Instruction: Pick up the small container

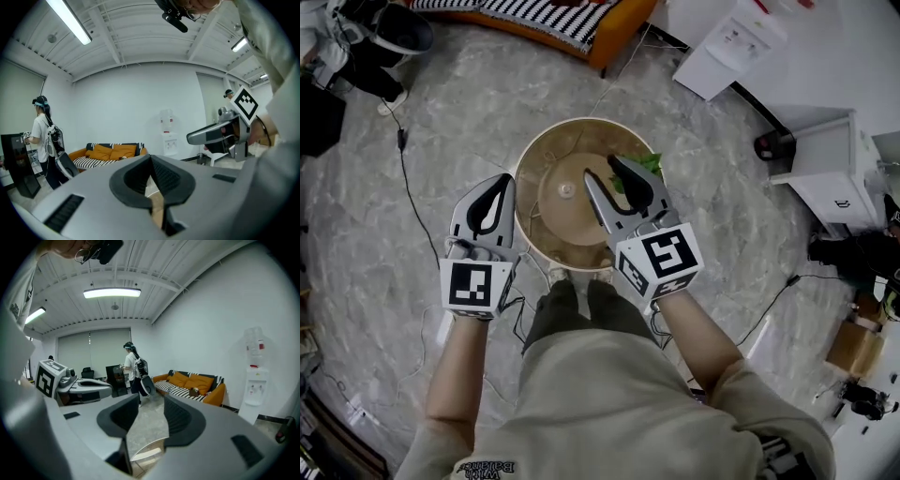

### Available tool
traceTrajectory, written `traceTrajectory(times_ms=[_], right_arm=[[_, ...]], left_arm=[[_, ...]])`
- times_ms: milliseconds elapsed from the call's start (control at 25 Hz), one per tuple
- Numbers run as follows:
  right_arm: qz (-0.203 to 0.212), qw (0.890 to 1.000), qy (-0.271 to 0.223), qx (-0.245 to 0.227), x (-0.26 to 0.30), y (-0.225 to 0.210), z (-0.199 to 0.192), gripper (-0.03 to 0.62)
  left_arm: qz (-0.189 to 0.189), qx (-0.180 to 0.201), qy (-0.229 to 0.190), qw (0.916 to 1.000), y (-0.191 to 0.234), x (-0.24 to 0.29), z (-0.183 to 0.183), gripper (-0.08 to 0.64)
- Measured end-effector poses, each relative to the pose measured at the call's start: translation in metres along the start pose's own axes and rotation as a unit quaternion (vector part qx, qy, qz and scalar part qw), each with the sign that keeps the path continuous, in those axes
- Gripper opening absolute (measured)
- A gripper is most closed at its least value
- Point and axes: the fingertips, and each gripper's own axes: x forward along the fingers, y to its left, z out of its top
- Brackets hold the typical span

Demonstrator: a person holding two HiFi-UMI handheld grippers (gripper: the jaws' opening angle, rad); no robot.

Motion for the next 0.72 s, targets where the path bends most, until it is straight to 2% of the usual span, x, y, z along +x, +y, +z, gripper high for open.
traceTrajectory(times_ms=[120,280,720], right_arm=[[0.017,1.000,0.024,-0.003,0.035,-0.002,-0.034,0.212],[0.024,0.997,0.068,0.012,0.076,-0.009,-0.091,0.255],[0.022,0.990,0.141,0.018,0.180,-0.027,-0.280,0.308]], left_arm=[[0.006,0.000,0.007,1.0000,0.008,0.020,-0.022,0.006],[0.007,-0.005,0.026,0.9996,0.015,0.043,-0.058,0.006],[-0.009,-0.038,0.093,0.9949,0.027,0.097,-0.201,0.006]])
